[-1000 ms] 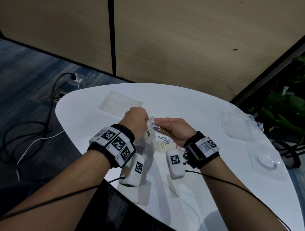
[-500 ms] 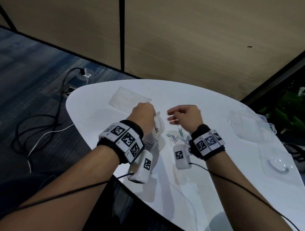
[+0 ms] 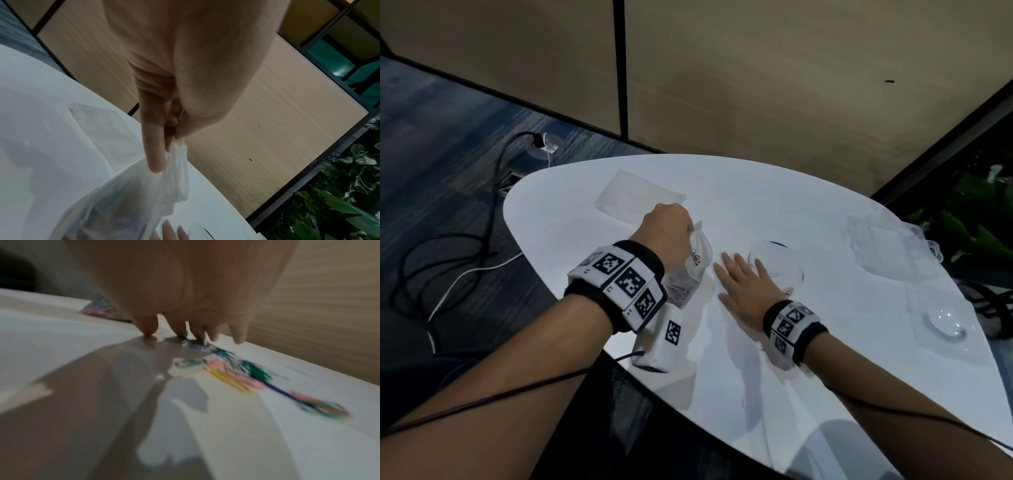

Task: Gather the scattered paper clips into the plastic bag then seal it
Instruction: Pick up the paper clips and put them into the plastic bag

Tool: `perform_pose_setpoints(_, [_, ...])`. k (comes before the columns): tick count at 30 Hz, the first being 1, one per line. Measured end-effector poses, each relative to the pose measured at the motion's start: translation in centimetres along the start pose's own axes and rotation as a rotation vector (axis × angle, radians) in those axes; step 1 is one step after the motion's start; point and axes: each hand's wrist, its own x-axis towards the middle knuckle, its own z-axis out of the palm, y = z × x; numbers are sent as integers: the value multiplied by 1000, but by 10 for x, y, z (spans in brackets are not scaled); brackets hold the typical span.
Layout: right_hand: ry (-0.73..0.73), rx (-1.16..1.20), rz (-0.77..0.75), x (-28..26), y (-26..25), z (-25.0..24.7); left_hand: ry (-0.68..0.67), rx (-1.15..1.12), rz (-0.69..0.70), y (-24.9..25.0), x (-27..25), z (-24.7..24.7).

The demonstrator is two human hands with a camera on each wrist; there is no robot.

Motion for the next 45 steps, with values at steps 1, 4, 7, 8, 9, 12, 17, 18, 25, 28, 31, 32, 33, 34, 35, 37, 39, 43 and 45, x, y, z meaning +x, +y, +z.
perform_pose_setpoints(1, [-2, -23, 24, -10, 7, 4, -2, 7, 3, 1, 0, 1])
perform_pose_setpoints(4, [-54, 39, 116, -27, 27, 11, 0, 33, 1, 4, -2, 1])
perform_pose_setpoints(7, [-71, 41, 109, -30, 35, 20, 7, 39, -6, 6, -3, 2])
perform_pose_setpoints(8, [-47, 36, 107, -30, 36, 23, 15, 44, -4, 8, -4, 3])
perform_pose_setpoints(9, [-7, 44, 111, -29, 36, 27, 25, 50, -2, 8, -4, 3])
perform_pose_setpoints(12, [151, 80, 144, -27, 34, 31, 39, 55, 7, 10, -4, 6])
perform_pose_setpoints(17, [287, 316, 281, -33, 45, 17, 44, 44, 16, 12, -3, 11])
perform_pose_setpoints(18, [327, 469, 364, -35, 49, 12, 42, 47, 15, 13, -2, 12])
perform_pose_setpoints(25, [409, 1668, 529, -33, 27, -67, 26, 54, 14, 12, 3, 15])
perform_pose_setpoints(28, [331, 1901, 332, -26, -2, -99, 33, 39, 19, 13, 4, 17])
perform_pose_setpoints(31, [252, 1769, 292, -13, -24, -111, 37, 29, 21, 15, 4, 17])
perform_pose_setpoints(32, [261, 1683, 308, -8, -29, -109, 32, 25, 17, 15, 4, 17])
perform_pose_setpoints(33, [274, 1577, 307, -3, -33, -107, 25, 20, 15, 16, 3, 16])
perform_pose_setpoints(34, [280, 1462, 296, 1, -35, -105, 20, 20, 12, 16, 3, 16])
perform_pose_setpoints(35, [263, 1346, 275, 3, -38, -106, 22, 20, 14, 16, 3, 15])
perform_pose_setpoints(37, [220, 1240, 208, 4, -40, -111, 35, 13, 13, 14, 2, 13])
perform_pose_setpoints(39, [270, 1363, 205, -2, -34, -116, 50, 13, 15, 12, 2, 11])
perform_pose_setpoints(43, [440, 1372, 395, -15, 10, -97, 21, 83, 17, 14, -3, 5])
perform_pose_setpoints(45, [308, 973, 549, -17, 34, -73, 1, 107, 14, 17, -7, 3])
